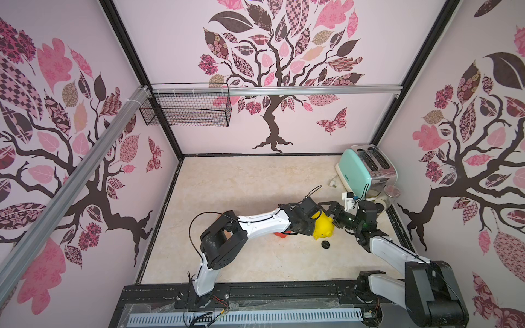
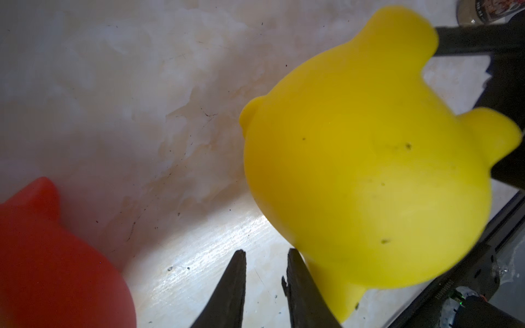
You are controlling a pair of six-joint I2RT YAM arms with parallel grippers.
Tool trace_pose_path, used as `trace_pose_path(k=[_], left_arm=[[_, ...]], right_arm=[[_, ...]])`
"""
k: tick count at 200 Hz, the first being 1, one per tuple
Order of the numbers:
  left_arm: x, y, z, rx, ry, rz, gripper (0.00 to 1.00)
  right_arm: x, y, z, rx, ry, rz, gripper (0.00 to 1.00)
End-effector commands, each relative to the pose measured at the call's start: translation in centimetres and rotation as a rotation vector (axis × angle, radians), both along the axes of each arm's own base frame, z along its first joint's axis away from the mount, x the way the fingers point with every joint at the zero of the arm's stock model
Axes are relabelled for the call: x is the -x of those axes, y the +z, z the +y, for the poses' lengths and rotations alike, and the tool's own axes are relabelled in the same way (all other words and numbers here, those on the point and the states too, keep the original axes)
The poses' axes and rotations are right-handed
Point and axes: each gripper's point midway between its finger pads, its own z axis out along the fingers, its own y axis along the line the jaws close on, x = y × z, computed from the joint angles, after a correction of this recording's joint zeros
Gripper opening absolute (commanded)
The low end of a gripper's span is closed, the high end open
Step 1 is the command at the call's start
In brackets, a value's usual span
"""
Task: Close piggy banks
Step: Turn over the piggy bank at the center of the board.
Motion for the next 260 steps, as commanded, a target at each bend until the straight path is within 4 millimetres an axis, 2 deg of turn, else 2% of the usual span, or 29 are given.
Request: trace_pose_path(k=[1,103,260], left_arm=[[-0.6,0.3,-1.0,0.022,-0.018,-0.014,0.29],[-1.5,0.1,-1.1,-0.006,-0.023,-0.019,0.29],[-2.8,-0.2,-1.1,-0.015,-0.016,-0.015,0.29]], right_arm=[[0.0,1.4,0.6,-0.014,0.031,-0.027,0.97],[0.2,2.7,1.1,-0.058,0.048,-0.017,0.95],[0.4,3.3,2.8,-0.082,0.073,0.026,0.95]])
